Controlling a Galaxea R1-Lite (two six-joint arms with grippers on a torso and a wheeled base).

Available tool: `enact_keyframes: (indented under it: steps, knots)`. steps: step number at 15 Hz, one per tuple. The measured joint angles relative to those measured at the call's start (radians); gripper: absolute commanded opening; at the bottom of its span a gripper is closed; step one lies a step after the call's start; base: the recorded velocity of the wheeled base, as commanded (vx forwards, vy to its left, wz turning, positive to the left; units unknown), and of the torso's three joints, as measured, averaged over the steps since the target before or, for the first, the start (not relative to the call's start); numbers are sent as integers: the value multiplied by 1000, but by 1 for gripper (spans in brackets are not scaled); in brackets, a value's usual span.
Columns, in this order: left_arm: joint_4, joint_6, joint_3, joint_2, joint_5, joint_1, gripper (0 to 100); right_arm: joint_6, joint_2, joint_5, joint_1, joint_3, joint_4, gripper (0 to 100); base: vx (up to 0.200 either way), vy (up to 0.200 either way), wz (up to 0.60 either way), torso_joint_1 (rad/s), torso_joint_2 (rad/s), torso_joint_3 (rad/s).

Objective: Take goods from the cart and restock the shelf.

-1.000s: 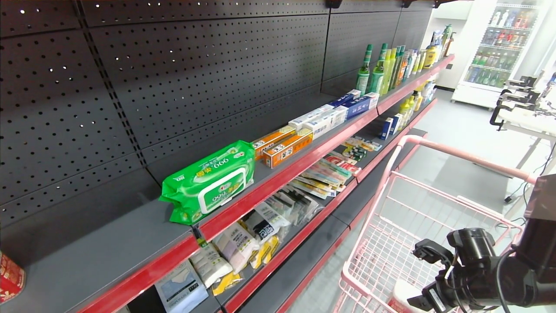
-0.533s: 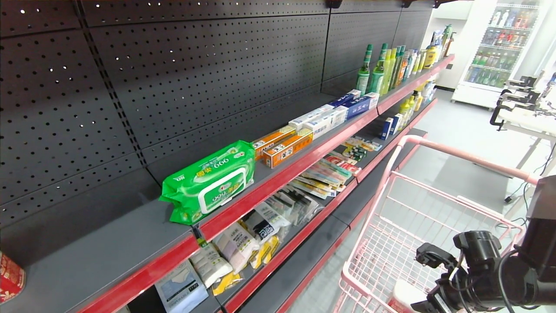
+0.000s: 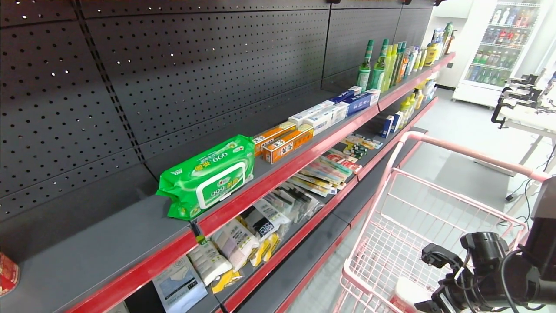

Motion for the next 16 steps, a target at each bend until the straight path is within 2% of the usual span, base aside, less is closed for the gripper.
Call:
enact_keyframes:
  steps: [7, 11, 16]
  knots:
    - [0, 0, 0, 0, 0, 0, 100, -16, 20, 34, 13, -35, 1, 100, 0, 0, 0, 0, 0, 0]
    - [0, 1, 0, 0, 0, 0, 100, -18, 33, 44, 13, -33, 0, 100, 0, 0, 0, -110, 264, 157]
    - [-1, 1, 0, 0, 0, 0, 100, -18, 40, 91, 9, -42, 0, 100, 0, 0, 0, -5, 16, 8]
